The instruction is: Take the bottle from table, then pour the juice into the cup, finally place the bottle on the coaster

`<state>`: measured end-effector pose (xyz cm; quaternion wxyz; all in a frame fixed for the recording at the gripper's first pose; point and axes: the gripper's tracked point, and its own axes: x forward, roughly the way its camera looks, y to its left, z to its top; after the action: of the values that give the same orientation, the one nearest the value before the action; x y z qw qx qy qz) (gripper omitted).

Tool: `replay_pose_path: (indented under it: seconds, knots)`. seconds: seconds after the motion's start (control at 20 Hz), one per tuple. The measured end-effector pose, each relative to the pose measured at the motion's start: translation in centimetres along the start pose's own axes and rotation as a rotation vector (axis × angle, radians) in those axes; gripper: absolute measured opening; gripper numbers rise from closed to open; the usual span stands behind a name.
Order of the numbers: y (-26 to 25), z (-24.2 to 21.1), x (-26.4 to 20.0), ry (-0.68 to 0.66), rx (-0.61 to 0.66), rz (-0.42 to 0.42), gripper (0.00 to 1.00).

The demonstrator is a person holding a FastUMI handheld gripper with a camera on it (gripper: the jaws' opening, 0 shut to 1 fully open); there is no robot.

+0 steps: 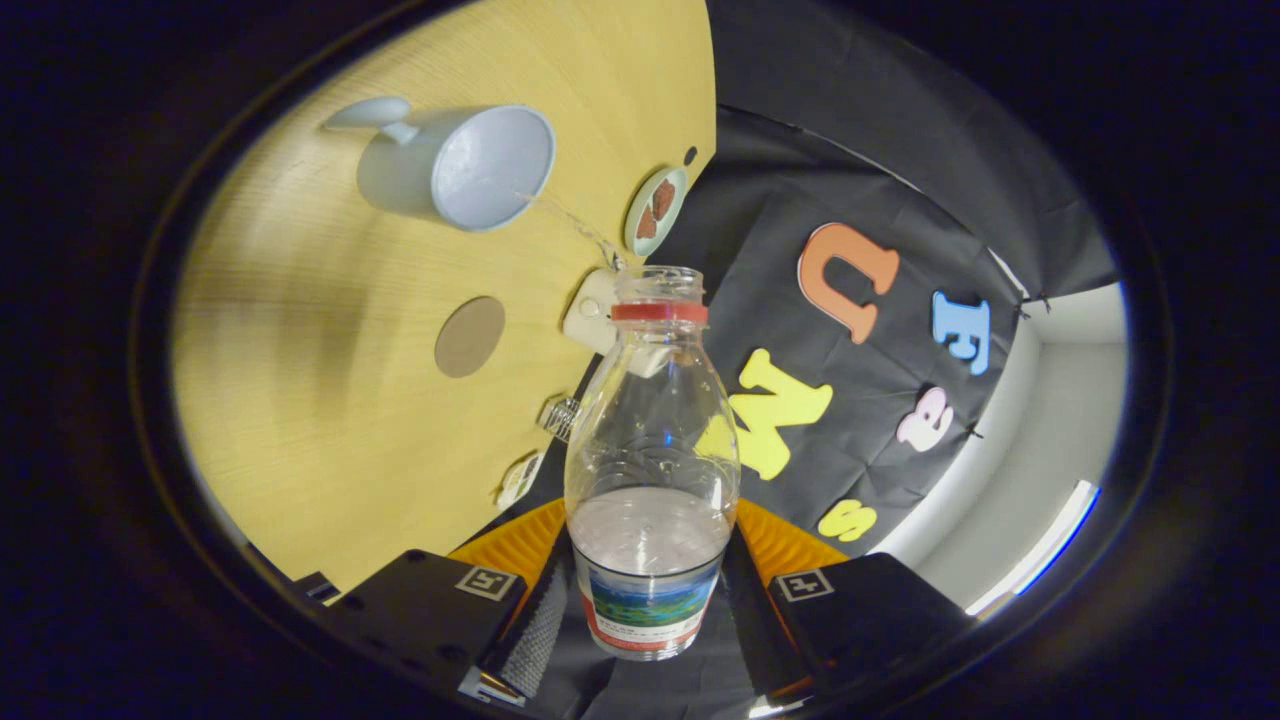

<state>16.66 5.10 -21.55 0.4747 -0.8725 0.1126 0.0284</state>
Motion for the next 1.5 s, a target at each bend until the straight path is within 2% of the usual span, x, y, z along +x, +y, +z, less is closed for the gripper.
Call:
replay_pose_path:
  seconds: [0.55,0.9,1.15,1.5]
  knots:
    - [-0.9,0.6,0.6,-0.013,-0.105,-0.022,0.79]
    - [-3.9,-0.1,-0.2,0.002,-0.171,-0.061,0.79]
    - [-5.2,0.6,-0.6,-0.016,-0.147,-0.076,0.79]
    - [-5.7,0.7,-0.5,-0.008,-0.183,-0.097,0.79]
